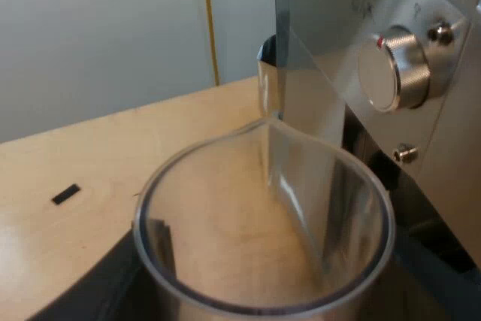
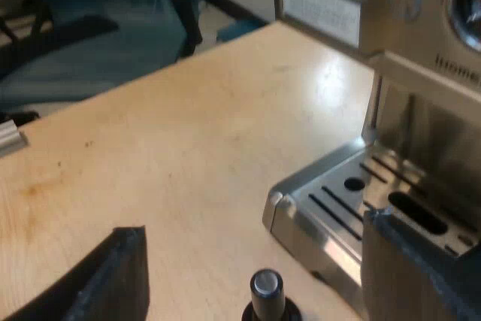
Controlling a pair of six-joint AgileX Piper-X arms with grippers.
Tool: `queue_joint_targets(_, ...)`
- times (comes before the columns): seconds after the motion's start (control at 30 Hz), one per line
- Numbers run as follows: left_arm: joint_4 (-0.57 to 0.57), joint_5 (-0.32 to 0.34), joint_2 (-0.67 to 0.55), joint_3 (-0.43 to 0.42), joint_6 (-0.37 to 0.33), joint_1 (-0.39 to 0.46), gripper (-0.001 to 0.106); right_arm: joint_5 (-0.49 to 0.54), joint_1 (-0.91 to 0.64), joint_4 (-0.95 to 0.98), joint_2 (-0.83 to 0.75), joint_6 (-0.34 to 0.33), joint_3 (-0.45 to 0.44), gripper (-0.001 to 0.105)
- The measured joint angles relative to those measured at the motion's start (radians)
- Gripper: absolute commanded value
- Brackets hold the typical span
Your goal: Pour the beans into the coffee machine
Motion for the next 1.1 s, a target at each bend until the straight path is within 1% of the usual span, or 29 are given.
queue_joint_targets(0.07, -0.018, 0.008, 0.000, 0.015, -0.017, 0.004, 0.027, -0.001, 0.000, 0.000, 0.009, 0.000, 0.000, 0.062)
queue_joint_targets(0.1, -0.080, 0.033, 0.000, 0.062, -0.060, 0.020, 0.027, -0.002, 0.000, 0.000, 0.016, 0.000, 0.000, 0.062)
queue_joint_targets(0.13, -0.116, 0.044, 0.000, 0.085, -0.072, 0.030, 0.027, -0.003, 0.000, 0.000, 0.023, 0.000, 0.000, 0.062)
queue_joint_targets(0.17, -0.121, 0.047, 0.000, 0.089, -0.077, 0.034, 0.027, -0.002, 0.000, 0.000, 0.039, 0.000, 0.000, 0.062)
queue_joint_targets(0.2, -0.169, 0.064, -0.002, 0.128, -0.101, 0.055, 0.027, -0.002, 0.000, 0.000, 0.056, 0.002, 0.000, 0.062)
queue_joint_targets(0.23, -0.194, 0.072, -0.002, 0.144, -0.111, 0.061, 0.027, -0.002, 0.000, 0.000, 0.059, 0.002, 0.000, 0.062)
queue_joint_targets(0.3, -0.290, 0.103, -0.002, 0.222, -0.141, 0.091, 0.027, -0.002, 0.000, -0.012, 0.089, 0.002, 0.000, 0.062)
queue_joint_targets(0.33, -0.315, 0.109, -0.002, 0.236, -0.145, 0.094, 0.027, -0.002, 0.000, -0.015, 0.095, 0.002, 0.000, 0.062)
queue_joint_targets(0.4, -0.419, 0.122, -0.002, 0.315, -0.150, 0.095, 0.027, -0.002, 0.000, -0.036, 0.129, 0.002, 0.000, 0.062)
queue_joint_targets(0.43, -0.438, 0.127, -0.002, 0.335, -0.150, 0.095, 0.027, -0.002, 0.000, -0.041, 0.134, 0.002, 0.000, 0.062)
queue_joint_targets(0.5, -0.543, 0.135, -0.002, 0.402, -0.154, 0.095, 0.027, -0.002, 0.000, -0.075, 0.157, 0.002, 0.000, 0.062)
queue_joint_targets(0.53, -0.553, 0.135, -0.002, 0.409, -0.154, 0.095, 0.027, -0.002, 0.000, -0.082, 0.161, 0.002, 0.000, 0.062)
queue_joint_targets(0.57, -0.601, 0.135, -0.002, 0.441, -0.154, 0.095, 0.027, -0.002, 0.000, -0.094, 0.169, 0.004, 0.000, 0.062)
queue_joint_targets(0.6, -0.612, 0.135, -0.002, 0.455, -0.154, 0.095, 0.027, -0.002, 0.000, -0.099, 0.175, 0.002, 0.000, 0.062)
queue_joint_targets(0.67, -0.749, 0.138, -0.004, 0.536, -0.154, 0.095, 0.027, -0.002, 0.000, -0.137, 0.203, 0.004, 0.000, 0.062)
queue_joint_targets(0.7, -0.788, 0.138, -0.004, 0.561, -0.154, 0.095, 0.027, -0.002, 0.000, -0.156, 0.216, 0.004, 0.000, 0.062)
queue_joint_targets(0.8, -0.856, 0.124, 0.000, 0.616, -0.154, 0.095, 0.027, -0.002, 0.000, -0.195, 0.249, 0.010, 0.000, 0.062)
queue_joint_targets(0.87, -0.869, 0.119, 0.016, 0.633, -0.154, 0.095, 0.027, -0.002, 0.000, -0.223, 0.269, 0.013, 0.000, 0.062)
queue_joint_targets(1.03, -0.900, 0.117, 0.077, 0.638, -0.154, 0.095, 0.027, -0.002, 0.000, -0.255, 0.304, 0.016, 0.000, 0.062)
queue_joint_targets(1.1, -0.964, 0.103, 0.120, 0.638, -0.150, 0.090, 0.027, -0.002, 0.000, -0.264, 0.314, 0.016, 0.000, 0.062)
